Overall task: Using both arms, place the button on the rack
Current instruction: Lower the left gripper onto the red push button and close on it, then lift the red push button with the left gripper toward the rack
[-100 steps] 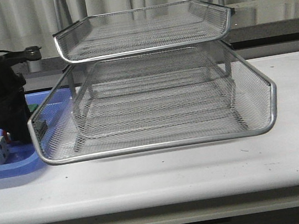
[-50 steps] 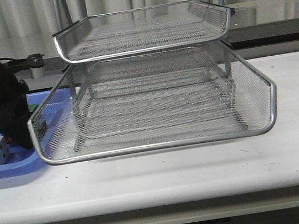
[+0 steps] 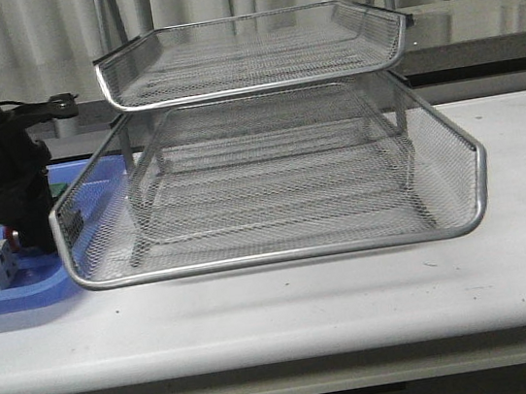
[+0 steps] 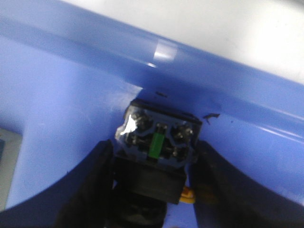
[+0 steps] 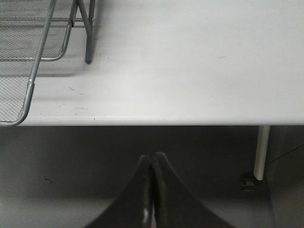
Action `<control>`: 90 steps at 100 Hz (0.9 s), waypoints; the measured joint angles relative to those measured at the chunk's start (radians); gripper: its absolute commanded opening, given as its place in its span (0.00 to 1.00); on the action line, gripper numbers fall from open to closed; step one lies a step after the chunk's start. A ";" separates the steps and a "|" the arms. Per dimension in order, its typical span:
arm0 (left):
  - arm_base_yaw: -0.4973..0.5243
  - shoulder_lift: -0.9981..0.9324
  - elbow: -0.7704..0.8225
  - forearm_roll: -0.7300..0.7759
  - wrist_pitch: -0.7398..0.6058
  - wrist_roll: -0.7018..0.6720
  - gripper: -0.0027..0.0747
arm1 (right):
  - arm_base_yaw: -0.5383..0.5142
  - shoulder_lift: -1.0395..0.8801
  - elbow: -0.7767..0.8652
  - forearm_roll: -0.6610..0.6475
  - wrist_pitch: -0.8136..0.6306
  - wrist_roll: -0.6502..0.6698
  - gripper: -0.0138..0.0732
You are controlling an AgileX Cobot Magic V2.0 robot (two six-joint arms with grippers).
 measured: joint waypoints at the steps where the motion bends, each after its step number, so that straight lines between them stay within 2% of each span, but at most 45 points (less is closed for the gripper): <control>1: 0.000 0.000 0.000 0.000 0.000 0.000 0.15 | 0.000 0.000 0.000 0.000 0.000 0.000 0.03; 20: 0.000 -0.008 -0.002 0.000 0.012 0.001 0.08 | 0.000 0.000 0.000 0.000 0.000 0.000 0.03; 39: 0.000 -0.038 -0.066 0.004 0.110 0.001 0.01 | 0.000 0.000 0.000 0.000 0.000 0.000 0.03; 61: 0.000 -0.083 -0.184 0.006 0.162 -0.021 0.01 | 0.000 0.000 0.000 0.000 0.000 0.000 0.03; 90: 0.000 -0.226 -0.193 0.037 0.180 -0.050 0.01 | 0.000 0.000 0.000 0.000 0.000 0.000 0.03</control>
